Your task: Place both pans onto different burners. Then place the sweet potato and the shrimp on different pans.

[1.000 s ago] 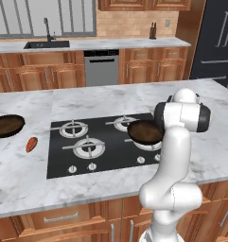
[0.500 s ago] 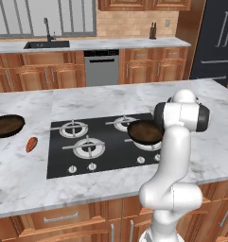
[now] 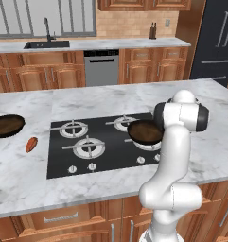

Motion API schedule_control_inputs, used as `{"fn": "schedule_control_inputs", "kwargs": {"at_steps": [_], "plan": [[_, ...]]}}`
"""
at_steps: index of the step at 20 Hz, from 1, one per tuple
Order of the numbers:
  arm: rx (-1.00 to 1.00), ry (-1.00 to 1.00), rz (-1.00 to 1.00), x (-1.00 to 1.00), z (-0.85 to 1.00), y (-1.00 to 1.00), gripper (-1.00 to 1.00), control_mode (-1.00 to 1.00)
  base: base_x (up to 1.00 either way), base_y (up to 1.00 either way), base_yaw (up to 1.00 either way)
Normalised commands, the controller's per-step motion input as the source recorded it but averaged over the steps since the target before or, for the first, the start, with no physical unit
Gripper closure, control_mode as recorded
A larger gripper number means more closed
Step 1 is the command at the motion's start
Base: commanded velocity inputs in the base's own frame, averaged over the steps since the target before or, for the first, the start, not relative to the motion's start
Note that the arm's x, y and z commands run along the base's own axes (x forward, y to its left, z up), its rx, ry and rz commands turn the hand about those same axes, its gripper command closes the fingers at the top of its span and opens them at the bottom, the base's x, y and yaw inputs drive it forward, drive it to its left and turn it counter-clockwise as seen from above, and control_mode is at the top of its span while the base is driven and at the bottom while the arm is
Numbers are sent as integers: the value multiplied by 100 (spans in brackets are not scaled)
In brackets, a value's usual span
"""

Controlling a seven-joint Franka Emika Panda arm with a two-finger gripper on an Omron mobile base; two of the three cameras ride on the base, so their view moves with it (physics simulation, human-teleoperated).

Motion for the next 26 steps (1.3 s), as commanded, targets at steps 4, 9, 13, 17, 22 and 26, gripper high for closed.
{"fn": "schedule_control_inputs", "kwargs": {"at_steps": [4, 9, 13, 17, 22, 26], "plan": [[0, 0, 0, 23, -6, 0, -100, -100, 0, 0, 0], [0, 0, 0, 12, -18, 0, -100, -100, 0, 0, 0], [0, 0, 0, 1, -29, 0, 100, -100, 0, 0, 0], [0, 0, 0, 0, -43, 0, 100, -100, 0, 0, 0], [0, 0, 0, 0, -62, 0, 100, -100, 0, 0, 0], [-1, 0, 0, 0, -57, 0, 100, -100, 0, 0, 0]]}}
